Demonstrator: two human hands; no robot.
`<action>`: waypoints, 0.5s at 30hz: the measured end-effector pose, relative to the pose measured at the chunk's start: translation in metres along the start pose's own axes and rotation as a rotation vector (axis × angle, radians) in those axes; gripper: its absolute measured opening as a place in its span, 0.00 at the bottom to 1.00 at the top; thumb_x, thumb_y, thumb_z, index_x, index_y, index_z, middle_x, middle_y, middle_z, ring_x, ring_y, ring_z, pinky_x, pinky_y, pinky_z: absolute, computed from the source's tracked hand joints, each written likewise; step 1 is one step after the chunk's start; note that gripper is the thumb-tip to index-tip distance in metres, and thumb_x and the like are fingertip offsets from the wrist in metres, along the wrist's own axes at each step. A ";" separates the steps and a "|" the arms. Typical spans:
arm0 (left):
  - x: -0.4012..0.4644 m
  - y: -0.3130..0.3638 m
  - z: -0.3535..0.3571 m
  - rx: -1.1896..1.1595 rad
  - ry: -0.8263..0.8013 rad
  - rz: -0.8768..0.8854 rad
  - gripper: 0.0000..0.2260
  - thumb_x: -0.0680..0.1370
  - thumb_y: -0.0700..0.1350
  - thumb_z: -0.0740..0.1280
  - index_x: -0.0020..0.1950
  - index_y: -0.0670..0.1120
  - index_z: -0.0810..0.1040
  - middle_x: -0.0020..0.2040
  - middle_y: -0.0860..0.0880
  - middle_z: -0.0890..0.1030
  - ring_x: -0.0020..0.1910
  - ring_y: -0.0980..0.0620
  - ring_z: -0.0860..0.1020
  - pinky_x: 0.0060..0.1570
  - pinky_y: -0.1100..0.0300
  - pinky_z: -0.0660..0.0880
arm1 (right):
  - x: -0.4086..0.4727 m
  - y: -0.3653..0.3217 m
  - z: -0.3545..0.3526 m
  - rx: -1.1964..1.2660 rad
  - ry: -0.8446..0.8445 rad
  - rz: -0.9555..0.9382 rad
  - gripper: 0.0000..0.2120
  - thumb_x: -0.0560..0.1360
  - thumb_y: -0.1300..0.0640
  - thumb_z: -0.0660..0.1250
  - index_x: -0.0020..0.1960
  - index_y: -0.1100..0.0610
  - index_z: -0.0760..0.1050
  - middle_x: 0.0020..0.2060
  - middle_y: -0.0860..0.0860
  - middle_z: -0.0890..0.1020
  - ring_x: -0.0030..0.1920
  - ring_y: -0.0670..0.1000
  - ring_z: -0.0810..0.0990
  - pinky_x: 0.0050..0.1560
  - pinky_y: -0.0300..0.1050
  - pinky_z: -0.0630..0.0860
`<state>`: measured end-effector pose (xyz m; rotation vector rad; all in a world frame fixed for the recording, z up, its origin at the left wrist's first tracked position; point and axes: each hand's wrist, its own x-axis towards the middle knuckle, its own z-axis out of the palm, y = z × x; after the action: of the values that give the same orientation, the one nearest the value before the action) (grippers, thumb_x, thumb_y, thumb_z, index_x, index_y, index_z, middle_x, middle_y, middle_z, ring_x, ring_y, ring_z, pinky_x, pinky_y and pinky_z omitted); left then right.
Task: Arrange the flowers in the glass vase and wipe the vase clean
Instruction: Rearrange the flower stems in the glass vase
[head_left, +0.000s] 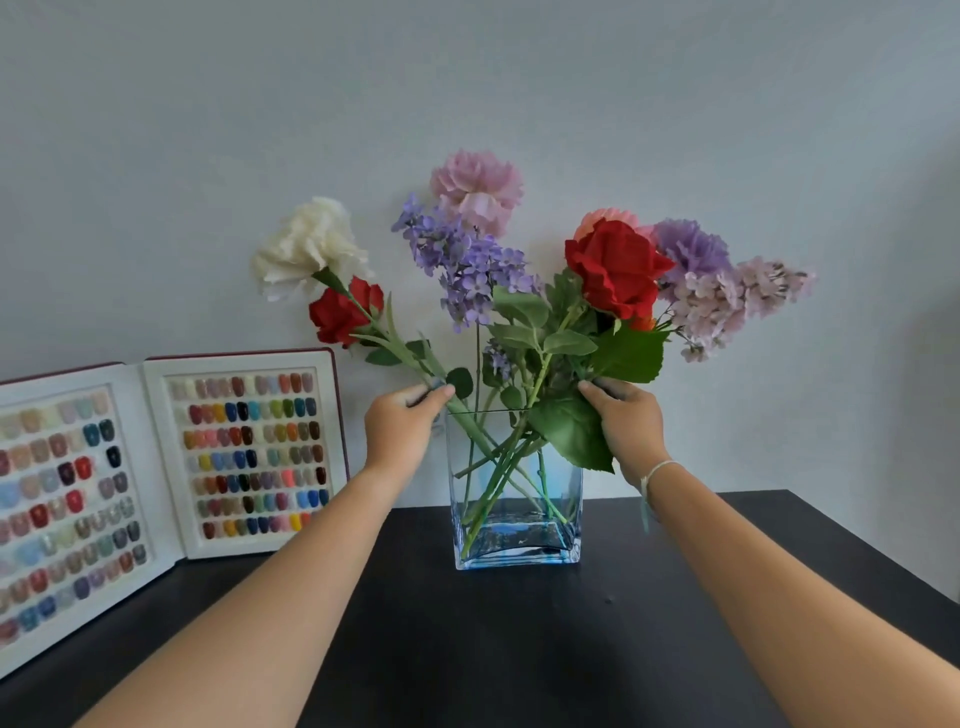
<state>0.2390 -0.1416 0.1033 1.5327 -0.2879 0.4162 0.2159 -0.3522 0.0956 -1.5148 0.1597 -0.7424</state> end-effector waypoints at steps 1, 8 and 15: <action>-0.004 0.001 -0.001 0.005 0.028 -0.002 0.07 0.73 0.42 0.69 0.51 0.46 0.80 0.37 0.48 0.78 0.41 0.51 0.76 0.44 0.59 0.78 | 0.000 0.001 0.000 -0.001 0.001 0.001 0.08 0.72 0.56 0.68 0.50 0.54 0.81 0.46 0.54 0.82 0.49 0.55 0.80 0.54 0.49 0.77; -0.041 0.008 0.011 0.147 0.136 0.204 0.04 0.72 0.46 0.70 0.42 0.46 0.80 0.36 0.53 0.79 0.39 0.52 0.78 0.40 0.55 0.79 | -0.003 0.001 0.000 0.032 0.002 0.029 0.13 0.72 0.57 0.68 0.56 0.58 0.79 0.50 0.55 0.81 0.51 0.56 0.80 0.57 0.51 0.76; -0.030 0.031 0.058 0.402 -0.115 0.405 0.14 0.74 0.44 0.68 0.57 0.42 0.79 0.51 0.46 0.82 0.46 0.53 0.78 0.45 0.72 0.71 | -0.005 0.000 0.002 0.039 0.012 0.019 0.12 0.73 0.58 0.67 0.56 0.58 0.79 0.46 0.52 0.80 0.47 0.54 0.79 0.52 0.46 0.75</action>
<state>0.2027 -0.2022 0.1198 1.8982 -0.6401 0.7382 0.2129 -0.3480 0.0943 -1.4704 0.1677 -0.7357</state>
